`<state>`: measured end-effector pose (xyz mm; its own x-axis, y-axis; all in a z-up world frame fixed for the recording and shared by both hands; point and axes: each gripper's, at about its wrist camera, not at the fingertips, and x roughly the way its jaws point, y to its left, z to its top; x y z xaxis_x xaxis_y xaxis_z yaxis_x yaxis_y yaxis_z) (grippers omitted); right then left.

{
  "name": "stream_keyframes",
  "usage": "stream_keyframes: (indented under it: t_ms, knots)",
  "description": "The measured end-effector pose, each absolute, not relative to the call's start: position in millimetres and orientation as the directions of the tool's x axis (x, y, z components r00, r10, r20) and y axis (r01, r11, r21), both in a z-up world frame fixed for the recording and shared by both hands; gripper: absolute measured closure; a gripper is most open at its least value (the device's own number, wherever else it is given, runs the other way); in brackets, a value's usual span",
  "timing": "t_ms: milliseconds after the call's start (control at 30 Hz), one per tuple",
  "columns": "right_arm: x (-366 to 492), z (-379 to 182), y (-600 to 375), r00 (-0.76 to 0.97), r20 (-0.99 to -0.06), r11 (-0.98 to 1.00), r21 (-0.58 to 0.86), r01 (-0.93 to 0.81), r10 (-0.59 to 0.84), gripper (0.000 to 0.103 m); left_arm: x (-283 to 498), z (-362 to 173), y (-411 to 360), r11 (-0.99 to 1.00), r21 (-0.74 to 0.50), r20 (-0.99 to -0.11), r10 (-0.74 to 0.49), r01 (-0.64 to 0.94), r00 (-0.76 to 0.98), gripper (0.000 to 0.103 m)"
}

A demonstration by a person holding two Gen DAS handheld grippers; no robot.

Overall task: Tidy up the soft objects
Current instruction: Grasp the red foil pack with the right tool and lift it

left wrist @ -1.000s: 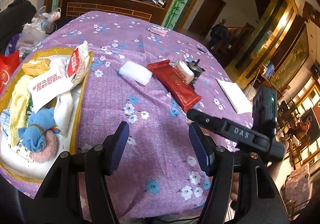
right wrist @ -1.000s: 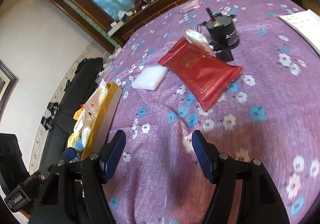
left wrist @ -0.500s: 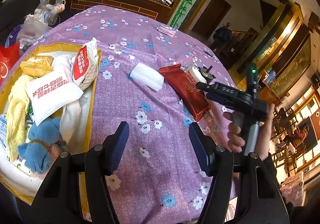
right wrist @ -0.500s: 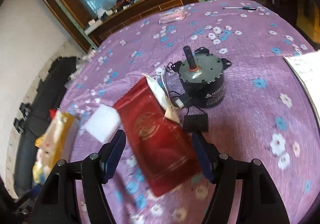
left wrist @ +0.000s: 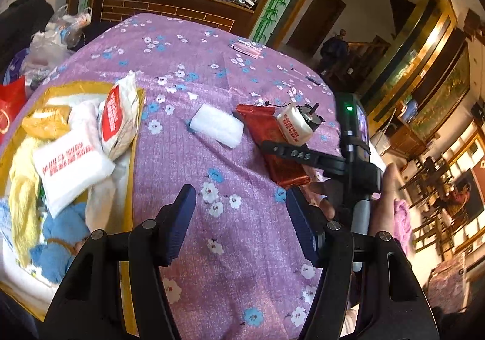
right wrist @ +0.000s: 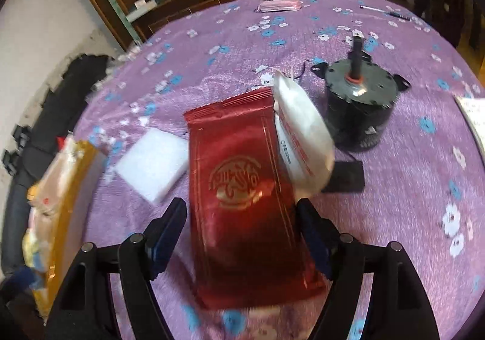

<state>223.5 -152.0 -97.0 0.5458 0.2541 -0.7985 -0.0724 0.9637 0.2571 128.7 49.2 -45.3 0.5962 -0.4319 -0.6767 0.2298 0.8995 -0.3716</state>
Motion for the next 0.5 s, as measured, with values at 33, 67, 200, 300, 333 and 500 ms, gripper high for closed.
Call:
stream_keyframes:
  t_ms: [33, 67, 200, 300, 333, 500]
  knots:
    - [224.5, -98.7, -151.1, 0.547, -0.801, 0.967, 0.245, -0.069, 0.242, 0.028, 132.1, -44.3, 47.0, 0.903, -0.36, -0.684, -0.426, 0.233, 0.593, 0.041]
    - [222.4, -99.2, -150.9, 0.555, -0.798, 0.969, 0.237, -0.07, 0.235, 0.028, 136.8, -43.2, 43.8, 0.906, -0.346, -0.692, -0.421, 0.243, 0.587, 0.041]
    - [208.2, -98.5, -155.2, 0.567, -0.795, 0.974, 0.219, -0.062, 0.215, 0.04, 163.5, -41.5, 29.2, 0.917, -0.287, -0.741, -0.397, 0.278, 0.542, 0.041]
    - [192.6, -97.8, -162.4, 0.573, -0.791, 0.971, 0.237, -0.037, 0.215, 0.048, 189.2, -46.6, 20.5, 0.919, -0.271, -0.772, -0.384, 0.285, 0.506, 0.041]
    - [187.2, -97.0, -165.1, 0.577, -0.785, 0.967, 0.254, -0.031, 0.225, 0.05, 199.1, -49.3, 17.5, 0.925, -0.258, -0.783, -0.37, 0.279, 0.5, 0.041]
    - [153.9, -99.4, -184.8, 0.61, -0.746, 0.936, 0.351, 0.017, 0.268, 0.051, 245.3, -68.4, -4.7, 0.947, -0.16, -0.844, -0.278, 0.279, 0.458, 0.041]
